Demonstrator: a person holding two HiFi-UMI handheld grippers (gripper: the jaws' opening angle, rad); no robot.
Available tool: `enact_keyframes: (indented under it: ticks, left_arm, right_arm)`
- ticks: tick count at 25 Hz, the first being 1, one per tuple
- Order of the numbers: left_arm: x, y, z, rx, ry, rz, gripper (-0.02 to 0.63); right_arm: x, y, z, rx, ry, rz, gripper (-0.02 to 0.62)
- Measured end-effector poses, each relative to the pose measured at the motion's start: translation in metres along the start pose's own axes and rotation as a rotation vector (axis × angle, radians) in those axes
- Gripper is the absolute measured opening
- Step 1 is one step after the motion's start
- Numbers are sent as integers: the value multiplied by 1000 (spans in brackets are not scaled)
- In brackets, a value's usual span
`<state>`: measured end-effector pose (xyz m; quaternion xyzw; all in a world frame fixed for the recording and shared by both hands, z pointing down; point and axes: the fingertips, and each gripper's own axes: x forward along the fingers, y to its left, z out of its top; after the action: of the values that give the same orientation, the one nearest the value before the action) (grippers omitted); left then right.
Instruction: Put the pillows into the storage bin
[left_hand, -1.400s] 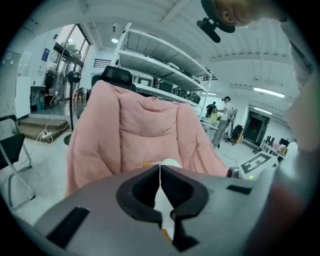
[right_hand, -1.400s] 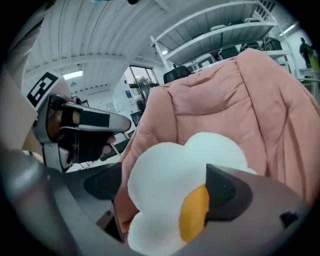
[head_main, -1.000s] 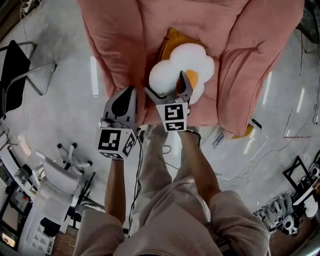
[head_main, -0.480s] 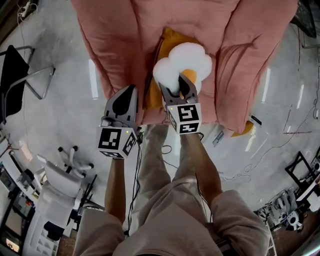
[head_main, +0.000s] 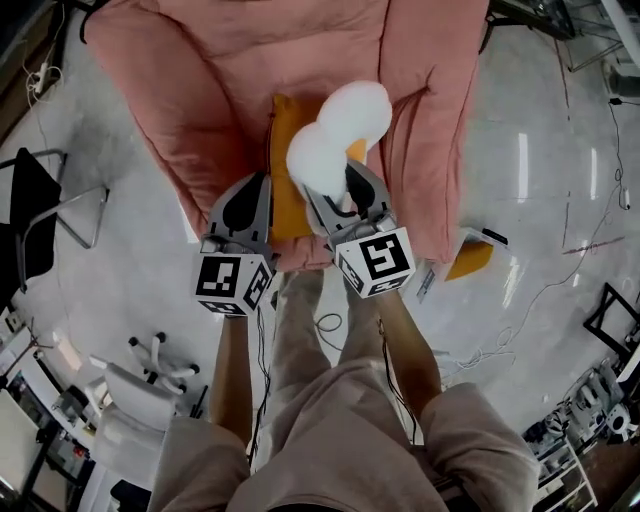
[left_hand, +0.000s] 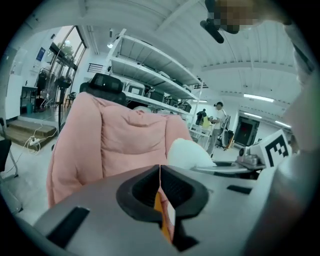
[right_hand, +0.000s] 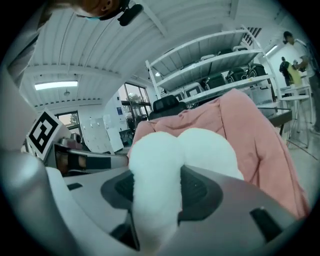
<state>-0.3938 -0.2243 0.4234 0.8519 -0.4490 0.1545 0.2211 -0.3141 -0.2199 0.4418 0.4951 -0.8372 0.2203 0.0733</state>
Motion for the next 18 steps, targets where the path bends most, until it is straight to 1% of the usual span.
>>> enact_keyframes:
  ticks: [6,11,14,18]
  left_arm:
    - [15,-54,100,78,-106,-69,12]
    - [35,-122,177,160,-169,-156,12]
    - [53,-173,204,207,-187,-220,12]
    - [81,-252,219,266,-192,-334,12]
  right_arm:
    - [-47,-17,106,-33,-163,-26,212]
    - [-98,-54,182,-61,-269,-93,213]
    - [-139,-91,211,-75,-316,-159,212]
    - [-210,-154,230,-79,-366,-303,213]
